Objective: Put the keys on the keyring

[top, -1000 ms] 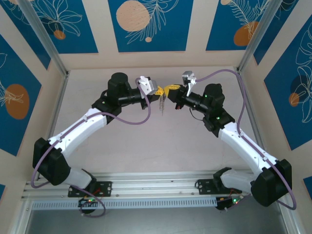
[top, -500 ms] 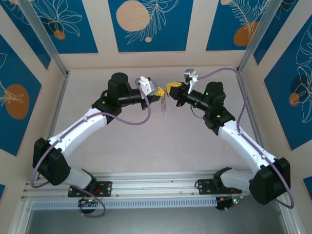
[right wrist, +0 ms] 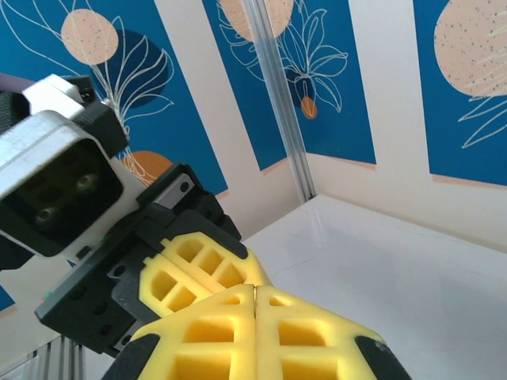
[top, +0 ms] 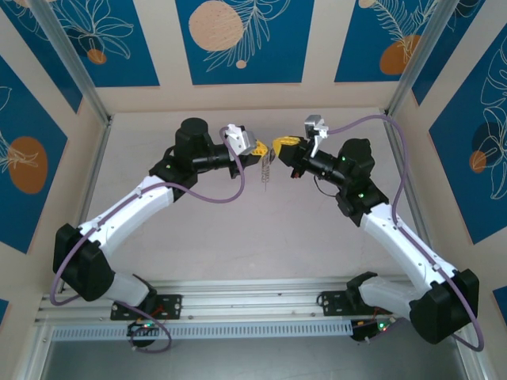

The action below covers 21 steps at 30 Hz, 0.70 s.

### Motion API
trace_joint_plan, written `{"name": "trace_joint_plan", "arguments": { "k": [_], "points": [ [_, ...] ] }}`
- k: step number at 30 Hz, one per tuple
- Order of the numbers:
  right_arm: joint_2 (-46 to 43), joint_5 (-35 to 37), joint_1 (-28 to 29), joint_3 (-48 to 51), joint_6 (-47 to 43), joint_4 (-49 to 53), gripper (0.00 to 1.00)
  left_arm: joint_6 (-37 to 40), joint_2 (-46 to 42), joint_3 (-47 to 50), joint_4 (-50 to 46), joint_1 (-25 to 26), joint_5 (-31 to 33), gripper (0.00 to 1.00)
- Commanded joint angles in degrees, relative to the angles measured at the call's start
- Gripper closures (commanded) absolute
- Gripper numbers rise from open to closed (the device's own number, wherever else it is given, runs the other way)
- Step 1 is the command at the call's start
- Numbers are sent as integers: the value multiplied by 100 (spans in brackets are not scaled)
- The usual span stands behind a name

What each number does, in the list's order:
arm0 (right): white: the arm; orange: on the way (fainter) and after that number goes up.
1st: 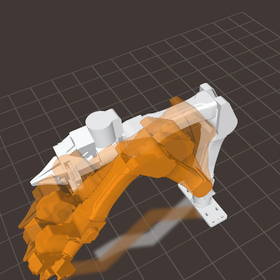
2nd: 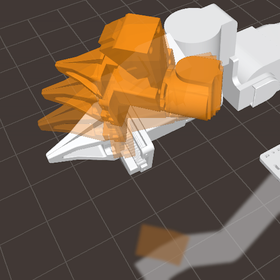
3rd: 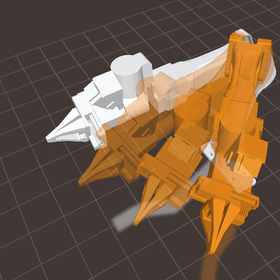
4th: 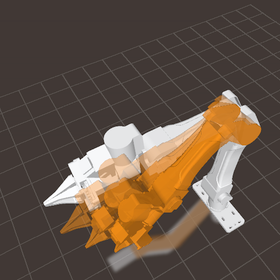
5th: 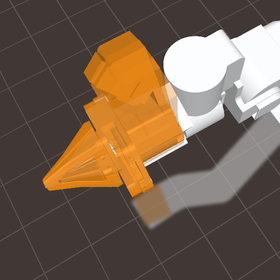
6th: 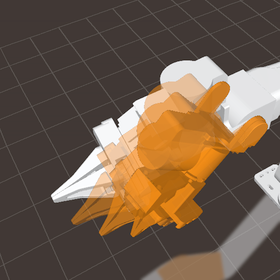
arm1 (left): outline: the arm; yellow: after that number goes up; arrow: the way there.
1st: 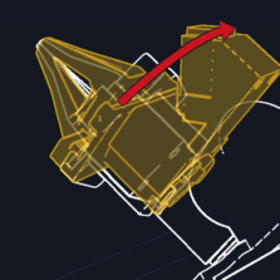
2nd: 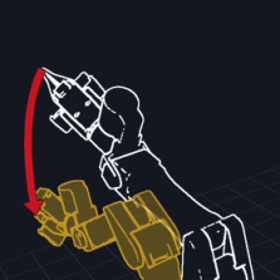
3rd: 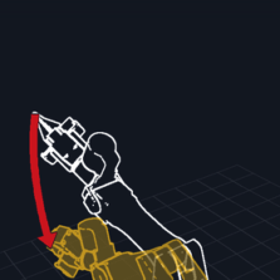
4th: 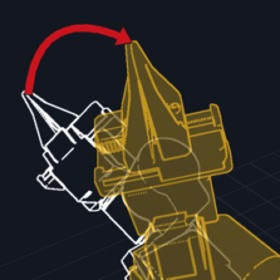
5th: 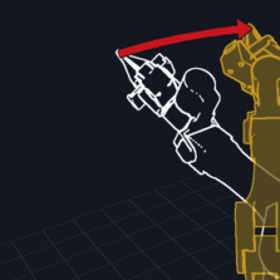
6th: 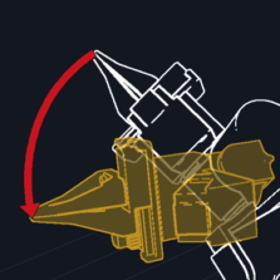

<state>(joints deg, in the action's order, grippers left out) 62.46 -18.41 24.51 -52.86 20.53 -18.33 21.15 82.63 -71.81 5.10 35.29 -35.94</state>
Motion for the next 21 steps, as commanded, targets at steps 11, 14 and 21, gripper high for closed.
{"name": "trace_joint_plan", "arguments": {
  "k": [11,14,21],
  "points": [
    [180,-154,80,8,76,14,100,8,-54,-81,194,72,-132,100],
    [260,-165,80,-38,73,-10,100,4,-54,-79,193,74,-141,100],
    [424,-152,80,-114,49,-57,100,15,-80,-77,202,74,-168,100]
  ]
}}
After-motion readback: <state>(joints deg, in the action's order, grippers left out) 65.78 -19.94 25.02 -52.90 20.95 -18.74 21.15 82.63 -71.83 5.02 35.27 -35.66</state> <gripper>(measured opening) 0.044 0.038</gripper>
